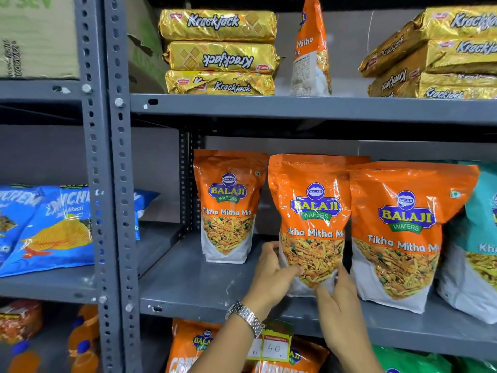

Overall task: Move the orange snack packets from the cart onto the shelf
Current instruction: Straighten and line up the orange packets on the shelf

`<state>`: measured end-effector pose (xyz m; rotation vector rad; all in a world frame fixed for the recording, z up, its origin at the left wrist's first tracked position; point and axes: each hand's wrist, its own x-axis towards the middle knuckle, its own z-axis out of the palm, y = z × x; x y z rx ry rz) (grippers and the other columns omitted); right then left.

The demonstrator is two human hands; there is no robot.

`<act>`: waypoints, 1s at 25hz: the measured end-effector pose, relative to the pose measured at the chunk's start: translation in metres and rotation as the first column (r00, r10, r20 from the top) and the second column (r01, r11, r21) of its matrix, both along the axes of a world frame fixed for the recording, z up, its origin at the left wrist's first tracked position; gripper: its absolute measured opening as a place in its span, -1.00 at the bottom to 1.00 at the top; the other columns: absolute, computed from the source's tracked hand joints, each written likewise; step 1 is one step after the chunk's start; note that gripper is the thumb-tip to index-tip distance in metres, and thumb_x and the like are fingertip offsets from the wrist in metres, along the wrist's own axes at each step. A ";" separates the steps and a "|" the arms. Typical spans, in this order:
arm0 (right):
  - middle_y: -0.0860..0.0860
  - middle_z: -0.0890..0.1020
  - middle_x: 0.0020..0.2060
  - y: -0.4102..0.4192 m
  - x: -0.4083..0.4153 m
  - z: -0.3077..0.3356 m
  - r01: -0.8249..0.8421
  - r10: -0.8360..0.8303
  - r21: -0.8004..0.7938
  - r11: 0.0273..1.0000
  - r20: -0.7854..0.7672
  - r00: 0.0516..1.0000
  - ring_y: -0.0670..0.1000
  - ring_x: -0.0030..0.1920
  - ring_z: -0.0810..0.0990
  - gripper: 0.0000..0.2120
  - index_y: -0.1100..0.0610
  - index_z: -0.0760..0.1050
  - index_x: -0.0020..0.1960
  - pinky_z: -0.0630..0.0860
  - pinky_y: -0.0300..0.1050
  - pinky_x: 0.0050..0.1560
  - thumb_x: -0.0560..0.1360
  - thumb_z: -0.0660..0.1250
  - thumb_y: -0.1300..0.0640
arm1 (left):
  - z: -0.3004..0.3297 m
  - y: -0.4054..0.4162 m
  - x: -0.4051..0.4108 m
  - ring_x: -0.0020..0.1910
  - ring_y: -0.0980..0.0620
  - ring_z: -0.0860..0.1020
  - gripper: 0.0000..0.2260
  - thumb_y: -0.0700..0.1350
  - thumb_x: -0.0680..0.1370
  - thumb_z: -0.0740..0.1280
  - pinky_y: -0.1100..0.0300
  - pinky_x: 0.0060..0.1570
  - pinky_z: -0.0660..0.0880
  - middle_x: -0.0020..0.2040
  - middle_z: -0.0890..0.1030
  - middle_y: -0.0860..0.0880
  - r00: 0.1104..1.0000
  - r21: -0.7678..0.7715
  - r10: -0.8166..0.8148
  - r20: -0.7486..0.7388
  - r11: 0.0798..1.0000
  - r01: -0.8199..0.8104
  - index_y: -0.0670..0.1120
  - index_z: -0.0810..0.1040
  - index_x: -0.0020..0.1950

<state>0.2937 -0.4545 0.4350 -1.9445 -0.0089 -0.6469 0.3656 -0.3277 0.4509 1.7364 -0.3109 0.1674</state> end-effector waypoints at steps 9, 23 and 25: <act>-0.15 0.47 0.35 0.042 -0.001 0.002 -0.211 0.212 0.022 0.977 -0.073 0.975 -0.16 0.32 0.47 -0.52 -0.08 0.29 0.57 0.36 -0.21 0.31 0.67 0.18 0.14 | -0.008 0.073 -0.003 0.07 0.30 0.52 -0.23 -0.19 0.27 0.66 0.55 -0.22 0.49 0.14 0.53 0.15 0.977 -0.038 0.206 0.051 0.978 -0.205 0.01 0.25 0.29; -0.43 0.51 0.12 0.106 0.015 0.008 -0.476 0.483 0.085 0.876 -0.116 0.868 -0.42 0.11 0.53 -0.68 -0.26 0.39 0.30 0.41 -0.51 0.00 0.68 0.17 0.13 | -0.007 0.165 -0.008 0.05 0.24 0.52 -0.18 -0.27 0.22 0.68 0.39 -0.14 0.45 0.09 0.54 0.06 0.912 0.001 0.403 0.075 0.915 -0.404 -0.04 0.20 0.25; -0.15 0.59 0.23 0.101 0.023 0.019 -0.438 0.449 0.116 0.892 -0.103 0.888 -0.14 0.21 0.56 -0.62 -0.03 0.42 0.46 0.44 -0.27 0.09 0.66 0.22 0.11 | -0.006 0.169 -0.007 0.04 0.24 0.52 -0.17 -0.28 0.22 0.68 0.40 -0.15 0.45 0.09 0.54 0.05 0.921 0.008 0.385 0.056 0.923 -0.386 -0.05 0.21 0.26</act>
